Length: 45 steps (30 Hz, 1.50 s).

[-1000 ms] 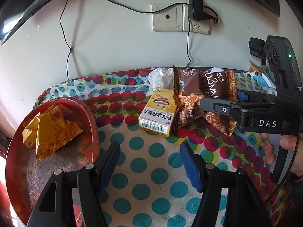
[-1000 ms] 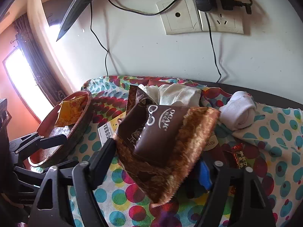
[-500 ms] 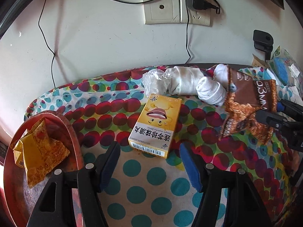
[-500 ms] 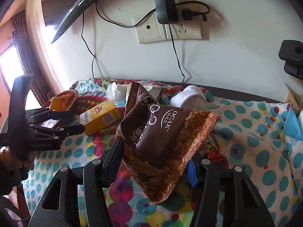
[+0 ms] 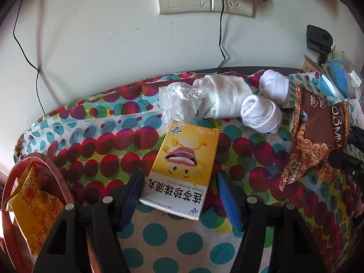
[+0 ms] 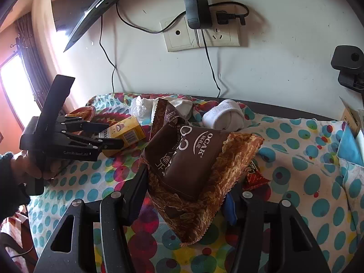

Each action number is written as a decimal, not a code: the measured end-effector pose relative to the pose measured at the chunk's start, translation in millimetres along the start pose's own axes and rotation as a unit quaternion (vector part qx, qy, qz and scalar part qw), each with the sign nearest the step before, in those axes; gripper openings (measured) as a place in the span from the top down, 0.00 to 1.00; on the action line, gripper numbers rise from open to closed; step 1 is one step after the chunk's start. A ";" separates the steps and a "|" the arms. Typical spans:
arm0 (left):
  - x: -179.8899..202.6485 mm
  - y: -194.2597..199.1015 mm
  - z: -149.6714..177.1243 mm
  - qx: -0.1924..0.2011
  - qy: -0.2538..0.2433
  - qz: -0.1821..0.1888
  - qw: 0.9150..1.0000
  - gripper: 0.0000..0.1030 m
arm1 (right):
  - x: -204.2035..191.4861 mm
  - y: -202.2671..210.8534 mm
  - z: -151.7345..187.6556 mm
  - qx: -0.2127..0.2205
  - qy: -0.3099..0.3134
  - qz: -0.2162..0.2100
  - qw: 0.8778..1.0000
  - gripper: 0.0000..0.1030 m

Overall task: Organize objects
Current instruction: 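Grasp the large yellow medicine box with the left gripper while the right gripper grasps the brown OCAR bag, then lift the large yellow box with the left gripper toward the red tray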

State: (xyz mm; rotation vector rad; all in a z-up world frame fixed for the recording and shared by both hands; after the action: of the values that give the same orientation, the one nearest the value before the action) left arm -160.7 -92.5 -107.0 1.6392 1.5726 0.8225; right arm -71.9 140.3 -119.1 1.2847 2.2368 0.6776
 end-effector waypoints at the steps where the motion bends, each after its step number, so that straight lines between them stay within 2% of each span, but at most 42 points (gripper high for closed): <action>1: -0.3 -1.3 -0.1 0.003 0.002 -0.005 1.000 0.35 | 0.4 0.0 0.1 0.000 -0.001 0.000 1.000 0.47; 6: -3.0 -10.4 5.4 0.004 0.033 -0.014 0.999 0.35 | -0.2 -0.1 0.6 -0.001 -0.001 0.002 1.000 0.47; 13: -5.3 -11.2 9.3 0.030 0.081 -0.028 0.996 0.38 | 2.8 -4.1 2.5 -0.013 -0.013 -0.003 1.000 0.42; 19: 0.5 -7.4 16.9 0.050 0.088 -0.046 0.994 0.40 | -1.2 -5.5 2.2 -0.022 -0.008 0.004 1.000 0.41; 26: 2.7 -7.7 17.4 0.050 0.086 -0.047 0.994 0.40 | -8.4 -3.2 0.9 -0.019 0.001 0.009 1.000 0.40; 33: 19.9 -8.6 16.5 0.055 0.057 -0.079 0.994 0.40 | -14.7 4.5 -2.2 0.000 0.028 0.011 1.000 0.36; 39: 21.5 -6.6 17.3 0.057 0.051 -0.091 0.993 0.39 | -22.4 5.7 -3.1 0.001 0.056 0.017 0.998 0.40; 42: 16.1 -6.0 18.5 0.058 0.063 -0.099 0.991 0.39 | -20.2 5.9 -4.1 0.003 0.054 0.021 0.998 0.42; 45: 1.3 -4.0 18.1 0.060 0.098 -0.099 0.988 0.39 | -15.6 5.9 -5.6 0.007 0.043 0.031 0.999 0.43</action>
State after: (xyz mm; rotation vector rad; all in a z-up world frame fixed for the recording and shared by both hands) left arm -147.7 -92.3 -120.3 1.4892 1.9219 0.8150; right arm -64.5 128.2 -108.8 1.3592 2.2816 0.7549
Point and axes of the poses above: each gripper's, at about its wrist camera, not at the fingertips, and y roughly against the way its jaws point, x to its right, z to its underside, the point moved 4 cm from there along -y, roughly the way its jaws point, and after that the axes turned 4 degrees about y, right-handed, at the moved point
